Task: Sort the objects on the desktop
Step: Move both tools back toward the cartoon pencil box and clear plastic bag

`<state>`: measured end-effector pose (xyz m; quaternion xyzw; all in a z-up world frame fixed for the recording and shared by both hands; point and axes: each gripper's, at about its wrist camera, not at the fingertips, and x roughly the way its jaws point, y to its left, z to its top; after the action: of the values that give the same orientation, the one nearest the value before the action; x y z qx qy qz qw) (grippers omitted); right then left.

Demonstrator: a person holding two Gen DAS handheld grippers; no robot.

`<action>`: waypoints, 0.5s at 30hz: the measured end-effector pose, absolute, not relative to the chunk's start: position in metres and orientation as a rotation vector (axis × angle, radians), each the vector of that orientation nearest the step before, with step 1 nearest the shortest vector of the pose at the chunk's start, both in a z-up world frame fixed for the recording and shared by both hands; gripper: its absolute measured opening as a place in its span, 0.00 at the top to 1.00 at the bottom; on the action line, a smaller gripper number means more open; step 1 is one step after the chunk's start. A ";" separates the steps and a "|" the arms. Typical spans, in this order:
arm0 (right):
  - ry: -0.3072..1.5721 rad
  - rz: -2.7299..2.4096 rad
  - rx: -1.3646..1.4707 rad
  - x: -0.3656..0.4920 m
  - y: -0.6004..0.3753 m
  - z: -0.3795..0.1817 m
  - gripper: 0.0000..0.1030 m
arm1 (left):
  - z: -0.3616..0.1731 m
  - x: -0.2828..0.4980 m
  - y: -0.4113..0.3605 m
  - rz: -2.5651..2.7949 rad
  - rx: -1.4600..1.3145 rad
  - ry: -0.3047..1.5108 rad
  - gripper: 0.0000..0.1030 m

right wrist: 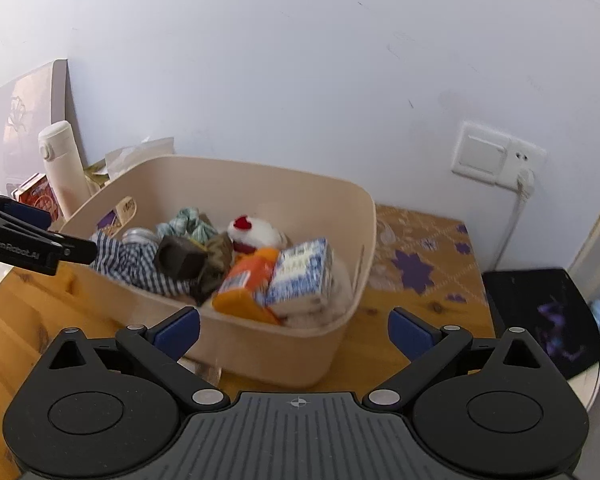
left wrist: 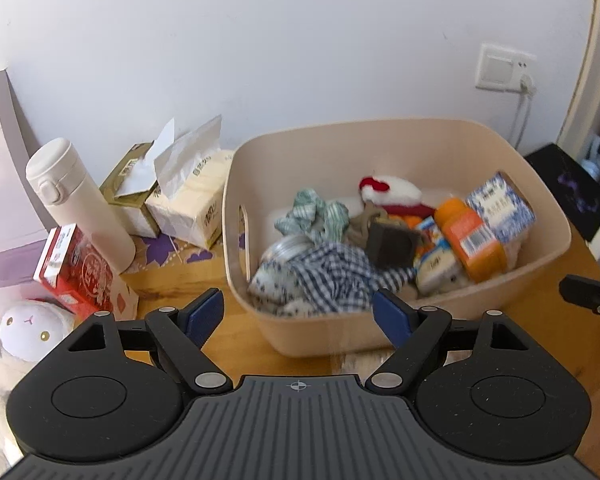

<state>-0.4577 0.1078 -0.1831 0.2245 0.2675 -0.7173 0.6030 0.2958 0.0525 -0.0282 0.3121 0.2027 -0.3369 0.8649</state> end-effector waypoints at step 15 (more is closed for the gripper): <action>0.657 -1.649 0.635 -0.440 0.165 -0.224 0.00 | -0.090 0.277 0.080 -0.772 0.831 0.545 0.19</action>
<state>-0.4399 0.1652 -0.2240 0.2726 0.2821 -0.7077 0.5875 0.2767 0.0797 -0.0897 0.3887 0.2548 -0.3612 0.8084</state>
